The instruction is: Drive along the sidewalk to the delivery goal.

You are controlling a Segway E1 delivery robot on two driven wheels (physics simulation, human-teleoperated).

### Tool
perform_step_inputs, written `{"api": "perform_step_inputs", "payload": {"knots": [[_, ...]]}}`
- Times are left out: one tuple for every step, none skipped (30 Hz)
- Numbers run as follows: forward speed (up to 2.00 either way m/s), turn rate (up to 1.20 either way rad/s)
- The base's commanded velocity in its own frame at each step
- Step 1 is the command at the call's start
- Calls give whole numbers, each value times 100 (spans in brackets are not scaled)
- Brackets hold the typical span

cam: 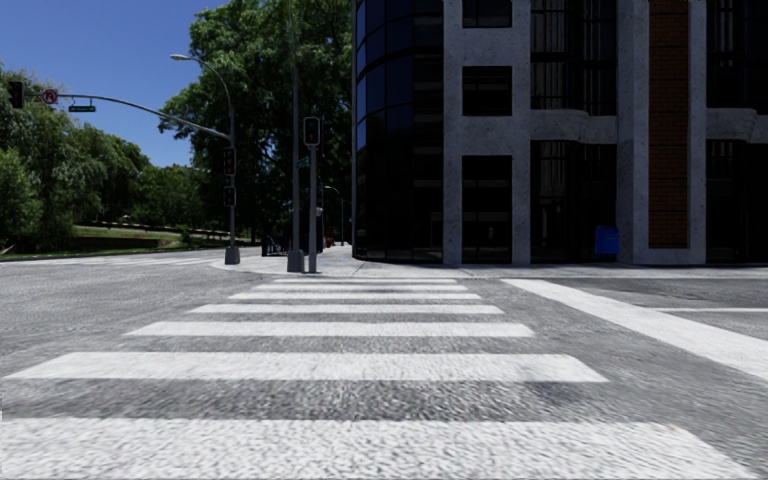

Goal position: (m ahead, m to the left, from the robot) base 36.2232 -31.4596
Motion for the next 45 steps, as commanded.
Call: {"api": "perform_step_inputs", "payload": {"knots": [[200,0],[200,0],[200,0],[200,0],[200,0],[200,0],[200,0],[200,0],[200,0],[200,0],[200,0],[200,0],[200,0],[200,0],[200,0],[200,0],[200,0],[200,0],[200,0],[200,0],[200,0],[200,0],[200,0],[200,0],[200,0],[200,0],[200,0],[200,0],[200,0],[200,0],[200,0],[200,0],[200,0],[200,0],[200,0],[200,0],[200,0],[200,0],[200,0],[200,0],[200,0],[200,0],[200,0],[200,0],[200,0]]}}
